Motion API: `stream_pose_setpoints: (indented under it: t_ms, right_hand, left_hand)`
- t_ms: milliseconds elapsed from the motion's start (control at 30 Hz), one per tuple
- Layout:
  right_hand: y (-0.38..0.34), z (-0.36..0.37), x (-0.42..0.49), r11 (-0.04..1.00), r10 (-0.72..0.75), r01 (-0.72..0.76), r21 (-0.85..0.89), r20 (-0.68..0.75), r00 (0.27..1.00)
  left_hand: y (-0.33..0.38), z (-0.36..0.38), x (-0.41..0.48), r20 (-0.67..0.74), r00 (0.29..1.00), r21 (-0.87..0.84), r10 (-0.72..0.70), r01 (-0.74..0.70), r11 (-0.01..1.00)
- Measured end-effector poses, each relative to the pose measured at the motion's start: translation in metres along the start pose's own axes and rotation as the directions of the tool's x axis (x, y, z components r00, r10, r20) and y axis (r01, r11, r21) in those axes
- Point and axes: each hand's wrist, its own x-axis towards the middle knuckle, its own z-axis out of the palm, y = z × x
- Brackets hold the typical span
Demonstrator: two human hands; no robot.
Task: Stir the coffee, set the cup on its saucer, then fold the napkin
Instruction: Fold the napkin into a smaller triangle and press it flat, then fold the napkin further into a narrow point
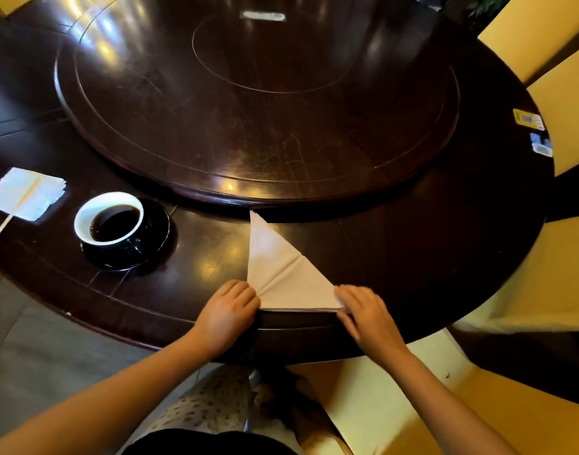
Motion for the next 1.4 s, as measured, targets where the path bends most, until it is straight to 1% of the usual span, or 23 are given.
stream_pose_setpoints:
  t_ms: [67,200,367,433,600,667,833,900,967,1067,1133,1267,1400]
  right_hand:
    - [-0.006,0.002,-0.014,0.996,-0.091,0.091,-0.003,0.013,0.996]
    - [-0.008,0.004,-0.025,0.992,-0.128,0.128,0.019,-0.035,0.991]
    - [-0.015,0.010,-0.049,0.983,-0.185,0.185,0.021,-0.014,0.983]
    - [-0.016,0.010,-0.054,0.982,-0.191,0.191,0.007,-0.015,0.981]
    - [-0.026,0.014,-0.060,0.982,-0.182,0.186,0.045,-0.087,0.980]
    - [-0.031,0.018,-0.062,0.983,-0.173,0.179,0.049,-0.117,0.978]
    - [-0.036,0.011,-0.057,0.982,-0.142,0.156,0.109,-0.125,0.982]
    - [-0.040,-0.006,-0.046,0.972,-0.109,0.138,0.189,-0.158,0.981]
    - [-0.045,-0.028,-0.028,0.945,-0.028,0.087,0.316,-0.188,0.982]
    - [-0.056,-0.060,0.008,0.851,0.135,-0.017,0.525,-0.187,0.973]
    - [-0.064,-0.072,0.039,0.791,0.224,-0.083,0.607,-0.160,0.961]
    - [-0.077,-0.078,0.113,0.776,0.299,-0.173,0.606,-0.111,0.948]
    - [-0.085,-0.062,0.161,0.751,0.346,-0.281,0.598,0.007,0.938]
  left_hand:
    - [-0.004,-0.002,-0.006,-0.016,1.000,0.012,-0.014,0.014,1.000]
    - [-0.008,0.000,-0.013,-0.082,0.995,-0.052,-0.051,0.047,0.998]
    - [-0.014,0.000,-0.017,-0.097,0.995,-0.123,-0.026,0.014,0.992]
    - [-0.018,-0.001,-0.016,-0.098,0.995,-0.143,0.001,-0.015,0.990]
    - [-0.027,-0.003,-0.015,-0.065,0.996,-0.178,0.056,-0.066,0.982]
    - [-0.029,-0.001,-0.018,-0.088,0.994,-0.187,0.066,-0.082,0.979]
    - [-0.028,0.000,-0.021,-0.119,0.992,-0.228,0.053,-0.079,0.970]
    - [-0.029,0.002,-0.019,-0.130,0.991,-0.248,0.042,-0.074,0.966]
    - [-0.030,0.006,-0.019,-0.134,0.990,-0.260,0.032,-0.066,0.963]
    - [-0.032,0.012,-0.020,-0.110,0.994,-0.263,0.000,-0.030,0.964]
    - [-0.032,0.014,-0.018,-0.085,0.995,-0.275,-0.047,0.022,0.961]
    - [-0.028,0.013,-0.010,-0.046,0.980,-0.299,-0.192,0.170,0.939]
    - [-0.022,0.010,-0.009,0.024,0.929,-0.408,-0.368,0.345,0.845]
